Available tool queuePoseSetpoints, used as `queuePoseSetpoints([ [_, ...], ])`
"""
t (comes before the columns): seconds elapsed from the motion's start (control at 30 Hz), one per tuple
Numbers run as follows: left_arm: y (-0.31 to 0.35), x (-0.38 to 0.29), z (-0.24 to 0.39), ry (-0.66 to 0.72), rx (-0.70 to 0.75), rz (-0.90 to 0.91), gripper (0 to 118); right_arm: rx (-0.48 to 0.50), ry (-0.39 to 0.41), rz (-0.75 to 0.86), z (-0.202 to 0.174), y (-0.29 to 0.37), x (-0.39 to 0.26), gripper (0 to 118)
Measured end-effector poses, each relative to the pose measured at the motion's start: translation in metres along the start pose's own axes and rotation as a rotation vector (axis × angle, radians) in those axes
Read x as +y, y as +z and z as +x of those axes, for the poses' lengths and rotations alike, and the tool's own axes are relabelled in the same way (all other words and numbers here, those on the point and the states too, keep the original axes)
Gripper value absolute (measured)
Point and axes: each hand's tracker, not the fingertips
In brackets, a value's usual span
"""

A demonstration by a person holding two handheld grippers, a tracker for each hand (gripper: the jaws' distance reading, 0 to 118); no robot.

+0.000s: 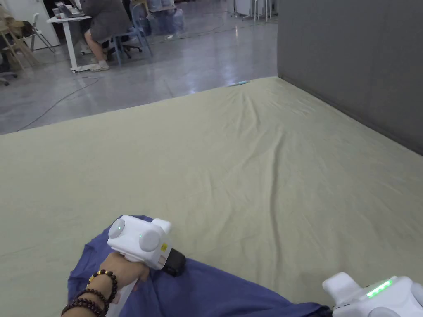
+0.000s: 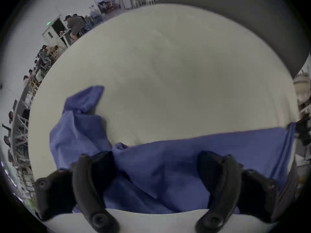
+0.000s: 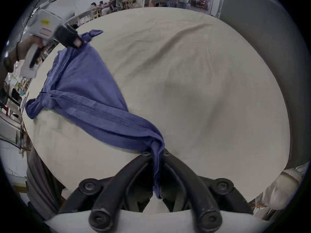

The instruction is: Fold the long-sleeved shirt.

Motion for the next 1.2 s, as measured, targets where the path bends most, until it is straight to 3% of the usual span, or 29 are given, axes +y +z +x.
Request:
queuePoseSetpoints([
  [0.07, 0.002, -0.005, 0.003, 0.016, -0.008, 0.092, 88, 0.004, 0.001, -0.003, 0.001, -0.001, 0.001, 1],
  [0.1, 0.004, -0.003, 0.002, 0.036, -0.027, 0.067, 59, 0.005, 0.002, -0.004, -0.001, -0.001, 0.001, 1],
  [0.13, 0.012, -0.003, 0.001, 0.047, -0.096, 0.078, 16, 0.005, 0.003, -0.005, 0.000, -0.001, 0.001, 1],
  [0.17, 0.019, -0.006, 0.001, 0.040, -0.118, 0.122, 2, 0.005, 0.004, -0.006, 0.000, -0.001, 0.001, 1],
  [0.2, 0.026, -0.006, 0.003, 0.014, -0.059, 0.150, 2, 0.004, 0.011, -0.008, 0.001, -0.001, 0.002, 1],
  [0.37, 0.079, -0.010, -0.016, 0.053, -0.071, 0.237, 2, 0.056, 0.048, -0.016, 0.007, 0.029, 0.028, 1],
  [0.6, 0.243, -0.016, -0.090, 0.233, 0.035, 0.595, 2, 0.030, 0.120, 0.378, 0.007, 0.169, 0.166, 1],
  [0.73, 0.345, -0.001, -0.134, 0.294, 0.175, 0.745, 2, 0.002, 0.158, 0.564, -0.001, 0.252, 0.271, 1],
  [0.97, 0.487, 0.062, -0.190, 0.363, 0.439, 0.900, 2, -0.014, 0.082, 0.803, -0.025, 0.380, 0.433, 1],
  [1.03, 0.514, 0.074, -0.196, 0.369, 0.463, 0.910, 2, -0.005, 0.025, 0.834, -0.027, 0.403, 0.459, 1],
  [1.2, 0.547, 0.091, -0.201, 0.395, 0.469, 0.979, 2, -0.033, -0.016, 0.849, -0.029, 0.425, 0.490, 1],
])
